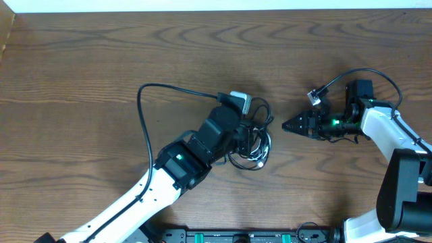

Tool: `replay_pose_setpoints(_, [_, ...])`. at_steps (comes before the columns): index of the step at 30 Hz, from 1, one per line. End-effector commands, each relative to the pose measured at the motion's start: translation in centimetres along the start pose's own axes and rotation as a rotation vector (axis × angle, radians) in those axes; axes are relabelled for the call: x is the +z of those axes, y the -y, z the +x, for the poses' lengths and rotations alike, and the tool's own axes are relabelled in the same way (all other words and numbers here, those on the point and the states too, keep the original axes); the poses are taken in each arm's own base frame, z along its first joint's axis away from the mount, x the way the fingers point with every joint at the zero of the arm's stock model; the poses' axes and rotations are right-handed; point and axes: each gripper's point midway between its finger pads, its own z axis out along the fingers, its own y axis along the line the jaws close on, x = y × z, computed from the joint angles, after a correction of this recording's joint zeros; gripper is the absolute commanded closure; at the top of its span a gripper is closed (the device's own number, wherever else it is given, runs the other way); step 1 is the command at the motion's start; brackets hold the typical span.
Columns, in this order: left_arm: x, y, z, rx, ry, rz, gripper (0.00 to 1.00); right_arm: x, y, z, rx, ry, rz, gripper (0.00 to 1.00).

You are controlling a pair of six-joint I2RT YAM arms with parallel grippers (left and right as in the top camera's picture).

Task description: Untangle cables

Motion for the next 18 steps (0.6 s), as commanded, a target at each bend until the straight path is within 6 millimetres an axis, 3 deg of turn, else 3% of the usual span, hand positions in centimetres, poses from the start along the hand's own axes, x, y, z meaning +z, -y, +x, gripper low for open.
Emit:
replay_pose_setpoints(1, [0.8, -0.7, 0.9, 0.019, -0.034, -0.031, 0.92, -0.3, -2.2, 0.0, -0.096, 0.016, -0.109, 0.28])
replay_pose_setpoints(7, [1.4, -0.5, 1.5, 0.024, -0.056, -0.022, 0.92, 0.2, -2.2, 0.6, -0.038, -0.004, -0.113, 0.35])
replay_pose_setpoints(15, [1.5, 1.0, 1.5, 0.046, -0.044, 0.015, 0.92, 1.6, -1.7, 0.9, 0.039, 0.002, -0.116, 0.35])
replay_pose_setpoints(18, [1.5, 1.3, 1.8, 0.053, -0.051, 0.02, 0.92, 1.6, -2.5, 0.7, 0.039, 0.007, -0.161, 0.35])
